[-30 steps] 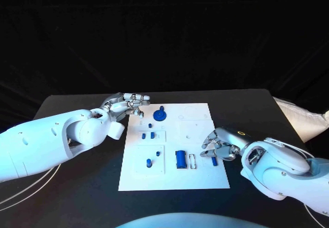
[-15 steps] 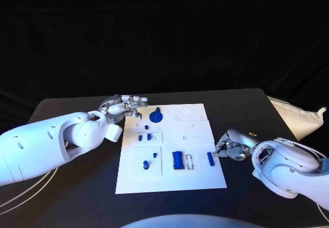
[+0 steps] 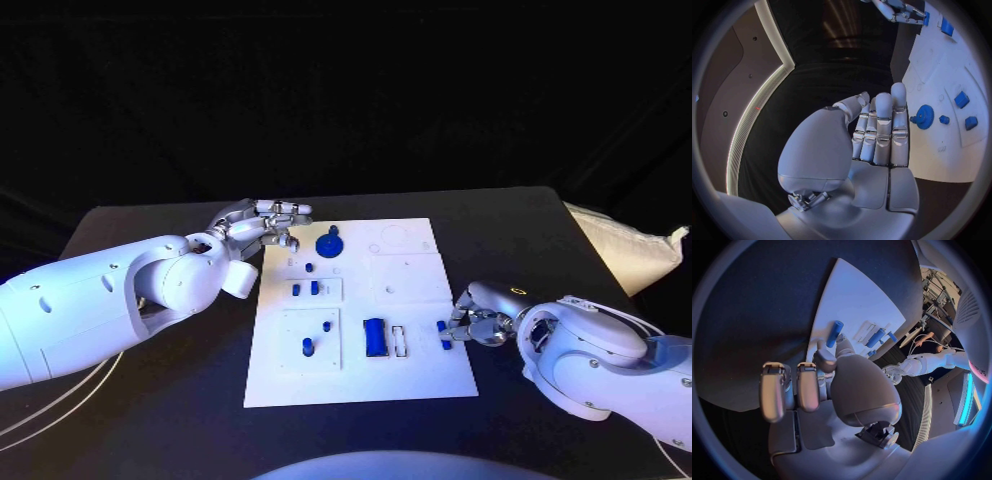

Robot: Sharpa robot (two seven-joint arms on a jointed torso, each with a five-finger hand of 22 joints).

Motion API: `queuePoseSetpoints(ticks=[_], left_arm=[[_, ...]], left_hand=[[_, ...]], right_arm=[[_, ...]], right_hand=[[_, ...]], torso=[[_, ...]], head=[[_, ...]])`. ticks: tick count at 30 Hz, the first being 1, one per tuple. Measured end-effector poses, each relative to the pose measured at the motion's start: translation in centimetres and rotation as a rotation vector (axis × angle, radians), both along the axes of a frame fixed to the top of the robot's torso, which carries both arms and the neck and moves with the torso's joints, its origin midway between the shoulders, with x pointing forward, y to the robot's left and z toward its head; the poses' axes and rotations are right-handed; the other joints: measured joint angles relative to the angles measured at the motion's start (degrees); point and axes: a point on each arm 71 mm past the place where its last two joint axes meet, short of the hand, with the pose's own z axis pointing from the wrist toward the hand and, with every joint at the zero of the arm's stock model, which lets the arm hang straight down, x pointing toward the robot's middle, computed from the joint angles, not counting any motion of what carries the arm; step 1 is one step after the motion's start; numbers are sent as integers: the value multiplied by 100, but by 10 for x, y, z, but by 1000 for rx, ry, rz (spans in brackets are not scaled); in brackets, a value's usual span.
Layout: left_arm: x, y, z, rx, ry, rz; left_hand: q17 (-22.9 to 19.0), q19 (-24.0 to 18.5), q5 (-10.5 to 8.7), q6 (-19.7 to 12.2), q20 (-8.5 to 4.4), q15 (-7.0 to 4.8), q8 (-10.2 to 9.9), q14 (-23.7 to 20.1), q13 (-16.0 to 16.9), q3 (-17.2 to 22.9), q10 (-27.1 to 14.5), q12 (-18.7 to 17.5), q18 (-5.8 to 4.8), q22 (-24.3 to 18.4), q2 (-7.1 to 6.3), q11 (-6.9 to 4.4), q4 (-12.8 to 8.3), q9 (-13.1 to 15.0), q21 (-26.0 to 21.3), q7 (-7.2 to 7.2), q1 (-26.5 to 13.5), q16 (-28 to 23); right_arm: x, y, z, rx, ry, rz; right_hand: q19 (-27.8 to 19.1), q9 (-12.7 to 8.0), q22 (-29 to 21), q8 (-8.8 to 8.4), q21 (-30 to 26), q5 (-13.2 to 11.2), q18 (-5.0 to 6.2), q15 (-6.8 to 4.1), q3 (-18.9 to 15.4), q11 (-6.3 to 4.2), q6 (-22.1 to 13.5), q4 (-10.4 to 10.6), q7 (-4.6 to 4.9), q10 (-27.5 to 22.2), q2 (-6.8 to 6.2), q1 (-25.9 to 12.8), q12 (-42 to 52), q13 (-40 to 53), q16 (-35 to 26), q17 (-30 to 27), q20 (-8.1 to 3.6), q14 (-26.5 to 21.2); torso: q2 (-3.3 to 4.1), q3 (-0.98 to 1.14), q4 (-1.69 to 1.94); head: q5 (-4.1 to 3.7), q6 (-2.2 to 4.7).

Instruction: Assemble the parts on the task board

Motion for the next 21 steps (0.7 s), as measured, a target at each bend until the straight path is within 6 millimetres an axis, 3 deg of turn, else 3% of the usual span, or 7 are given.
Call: queuePoseSetpoints(ticks=[7,12,21], left_arm=[[0,1,0,1,1,2],[1,1,0,1,1,1],[1,1,-1,2,3,1]], left_hand=[[0,0,0,0,0,1,0,-1,0,0,0,0,0,0,0,0,0,0,0,0,0,0],[0,0,0,0,0,1,0,-1,0,0,0,0,0,0,0,0,0,0,0,0,0,0],[0,0,0,0,0,2,0,-2,0,0,0,0,0,0,0,0,0,0,0,0,0,0]], right_arm=[[0,6,-1,-4,-2,15],[0,11,-1,-22,-10,40],[6,24,-1,-124,-84,131]], right_hand=[[0,-3,0,1,0,0,0,0,0,-2,40,0,0,3,-10,10,38,26,0,0,0,0],[0,-1,-1,1,0,-72,0,0,15,-23,67,-87,-26,23,-45,269,37,45,0,-1,0,0],[22,18,-1,-54,0,-693,1,0,214,-41,125,-359,-42,3,-10,704,38,36,0,-2,-22,0]], torso=[[-1,-1,-4],[-3,-3,-3],[-5,-3,-3]], head=[[4,-10],[-1,-11],[7,-7]])
